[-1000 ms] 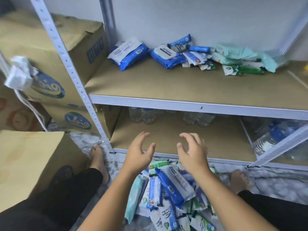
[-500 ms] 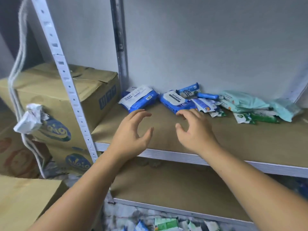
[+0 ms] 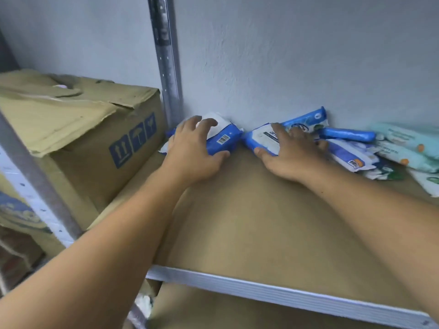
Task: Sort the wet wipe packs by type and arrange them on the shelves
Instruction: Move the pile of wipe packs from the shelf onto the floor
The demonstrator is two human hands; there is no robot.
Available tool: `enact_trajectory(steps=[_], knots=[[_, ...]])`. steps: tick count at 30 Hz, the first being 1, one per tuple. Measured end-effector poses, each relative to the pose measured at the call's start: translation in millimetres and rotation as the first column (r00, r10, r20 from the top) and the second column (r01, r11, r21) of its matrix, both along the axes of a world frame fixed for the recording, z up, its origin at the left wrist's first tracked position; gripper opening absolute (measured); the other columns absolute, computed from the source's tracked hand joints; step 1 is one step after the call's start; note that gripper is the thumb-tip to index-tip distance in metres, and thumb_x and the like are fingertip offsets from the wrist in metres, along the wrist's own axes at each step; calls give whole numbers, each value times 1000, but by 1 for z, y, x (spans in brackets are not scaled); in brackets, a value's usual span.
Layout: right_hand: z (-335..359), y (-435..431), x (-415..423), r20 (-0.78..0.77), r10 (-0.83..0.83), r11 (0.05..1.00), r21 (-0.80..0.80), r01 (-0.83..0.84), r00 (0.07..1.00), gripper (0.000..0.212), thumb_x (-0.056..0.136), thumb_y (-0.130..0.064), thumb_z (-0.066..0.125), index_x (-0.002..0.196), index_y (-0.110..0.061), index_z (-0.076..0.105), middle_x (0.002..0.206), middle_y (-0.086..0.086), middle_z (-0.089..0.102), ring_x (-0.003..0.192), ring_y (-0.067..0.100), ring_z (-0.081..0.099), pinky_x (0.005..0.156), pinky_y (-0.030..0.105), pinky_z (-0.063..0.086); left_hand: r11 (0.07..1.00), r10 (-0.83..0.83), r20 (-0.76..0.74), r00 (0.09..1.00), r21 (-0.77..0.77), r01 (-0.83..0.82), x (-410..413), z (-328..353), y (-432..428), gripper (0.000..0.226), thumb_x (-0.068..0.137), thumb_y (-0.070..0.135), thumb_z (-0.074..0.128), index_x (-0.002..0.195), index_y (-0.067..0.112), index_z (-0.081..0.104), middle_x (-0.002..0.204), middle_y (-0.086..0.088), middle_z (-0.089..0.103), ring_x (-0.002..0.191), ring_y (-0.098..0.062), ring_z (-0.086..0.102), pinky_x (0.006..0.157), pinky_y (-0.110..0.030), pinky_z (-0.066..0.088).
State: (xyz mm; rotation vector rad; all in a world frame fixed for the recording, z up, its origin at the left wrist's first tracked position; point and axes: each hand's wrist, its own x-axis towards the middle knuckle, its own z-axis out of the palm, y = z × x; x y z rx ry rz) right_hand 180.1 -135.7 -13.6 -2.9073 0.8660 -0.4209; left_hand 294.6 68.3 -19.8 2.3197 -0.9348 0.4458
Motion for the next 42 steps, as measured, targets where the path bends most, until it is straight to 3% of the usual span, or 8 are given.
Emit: enact_trajectory(steps=[4,8,19,25,29,33,37,42], knots=[[-11,-15,21,-53,-67,998,-5,66,996,91,76,-86,34,152,-40,16,159,8,29,148,34,26,114,65,17,981,154,-32,988,128,-148,22,-8,-14,90,71,71,62,145,27,33,147,-5,39,141,-28,30,113,-51,29],[-11,-16,24,-32,-84,995,-49,83,996,82,79,-77,43,148,-35,31,145,9,47,137,33,40,110,61,24,934,283,-106,953,257,-249,28,-1,-18,88,71,73,61,140,29,30,140,-11,45,134,-36,40,106,-52,30],[32,38,-82,116,3,996,-87,7,993,66,68,-70,62,122,-34,51,120,-4,61,118,25,54,89,44,31,944,299,-182,937,200,-262,-74,21,28,92,70,74,63,147,36,30,132,-6,50,126,-34,46,102,-45,36],[44,90,-195,174,-27,1000,19,24,984,81,67,-76,64,136,-38,47,128,-10,61,123,20,53,96,42,34,987,160,-289,944,61,-148,-176,32,68,86,64,81,61,138,41,41,120,-2,53,120,-28,51,101,-45,45],[32,123,-300,236,-160,979,165,123,959,75,65,-73,69,130,-38,54,122,-13,64,116,19,58,94,41,36,999,-30,-360,932,-42,16,-266,22,83,77,69,79,66,135,43,46,120,4,57,118,-17,50,96,-33,43],[-22,134,-393,295,-332,926,285,249,896,75,56,-74,65,119,-34,63,113,-10,69,108,21,64,95,47,47,986,-143,-455,879,10,166,-346,-15,83,80,61,85,59,131,48,49,111,7,58,108,-16,57,95,-36,49],[-91,112,-446,-24,-502,773,436,461,864,73,55,-77,62,114,-34,62,110,-5,72,105,26,66,90,41,51,909,-135,-453,881,297,292,-398,-77,57,89,60,90,50,136,44,48,116,6,57,113,-22,57,96,-40,49],[-175,73,-479,-357,-537,627,436,645,764,74,59,-81,65,113,-30,66,113,-5,69,109,22,65,87,29,50,727,-110,-491,864,553,407,-423,-162,7,87,64,85,58,136,38,48,125,1,58,121,-26,53,102,-40,44]])
